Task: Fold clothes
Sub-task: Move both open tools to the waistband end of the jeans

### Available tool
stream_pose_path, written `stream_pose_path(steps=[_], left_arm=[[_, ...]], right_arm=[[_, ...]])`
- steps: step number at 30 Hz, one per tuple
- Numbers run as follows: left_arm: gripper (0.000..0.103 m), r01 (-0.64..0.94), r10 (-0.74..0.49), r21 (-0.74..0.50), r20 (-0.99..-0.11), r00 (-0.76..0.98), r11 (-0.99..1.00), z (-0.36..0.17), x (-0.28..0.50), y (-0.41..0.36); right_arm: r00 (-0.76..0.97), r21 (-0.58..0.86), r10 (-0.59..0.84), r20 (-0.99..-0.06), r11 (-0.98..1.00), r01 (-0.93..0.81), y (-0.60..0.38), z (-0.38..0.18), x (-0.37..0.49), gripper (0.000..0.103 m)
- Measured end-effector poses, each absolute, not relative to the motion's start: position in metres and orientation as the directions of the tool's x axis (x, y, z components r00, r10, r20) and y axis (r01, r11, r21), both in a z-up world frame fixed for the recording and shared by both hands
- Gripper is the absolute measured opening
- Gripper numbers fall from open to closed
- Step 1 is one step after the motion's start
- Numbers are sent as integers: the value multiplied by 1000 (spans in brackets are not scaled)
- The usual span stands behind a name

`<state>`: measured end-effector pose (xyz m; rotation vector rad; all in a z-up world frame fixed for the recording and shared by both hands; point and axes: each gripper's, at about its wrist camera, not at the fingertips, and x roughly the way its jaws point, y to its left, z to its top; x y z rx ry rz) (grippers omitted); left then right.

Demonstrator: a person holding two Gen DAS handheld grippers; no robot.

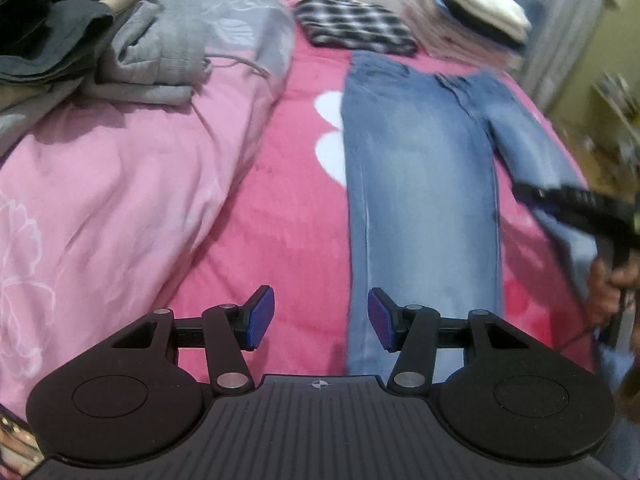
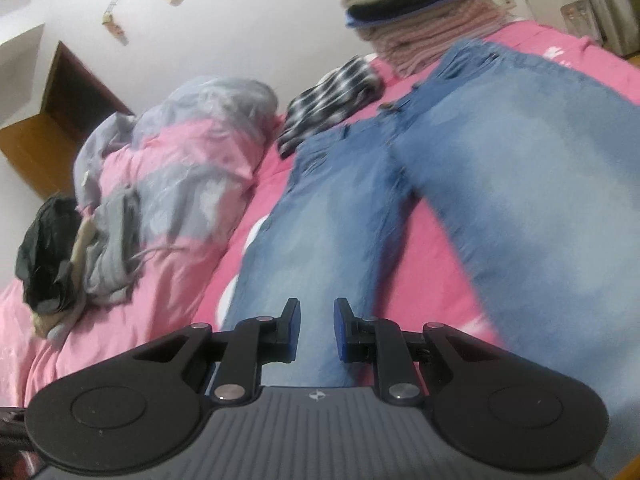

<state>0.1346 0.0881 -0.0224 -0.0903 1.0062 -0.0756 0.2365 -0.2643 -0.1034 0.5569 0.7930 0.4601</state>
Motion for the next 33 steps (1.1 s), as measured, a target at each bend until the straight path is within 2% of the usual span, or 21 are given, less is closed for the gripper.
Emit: stream_pose_path(steps=[7, 12, 15, 19, 23, 27, 30, 33], left_arm=[[52, 34, -65, -56, -872, 485, 998, -9, 154, 47], [52, -106, -8, -68, -877, 481, 992, 20, 178, 36], [53, -170, -6, -99, -880, 475, 981, 33, 190, 25], [55, -84, -11, -51, -909, 416, 995, 33, 207, 7], [57, 17, 15, 26, -894, 449, 1000, -3, 242, -5], [57, 27, -47, -38, -828, 559, 999, -55, 272, -3], [57, -77, -122, -207, -793, 596, 975, -91, 277, 11], [57, -174, -136, -322, -746, 652, 931, -111, 265, 24]], right_arm=[[632, 571, 527, -567, 805, -159, -299, -86, 292, 20], [621, 585, 521, -586, 802, -121, -318, -74, 326, 20], [623, 584, 551, -554, 791, -181, -319, -55, 340, 20], [615, 580, 593, -520, 774, -255, -304, -37, 363, 20], [594, 602, 626, -505, 749, -277, -292, -30, 377, 20], [566, 614, 649, -508, 733, -291, -281, -29, 384, 21], [539, 599, 656, -528, 738, -311, -269, -32, 391, 31], [503, 543, 641, -580, 764, -348, -246, -34, 398, 31]])
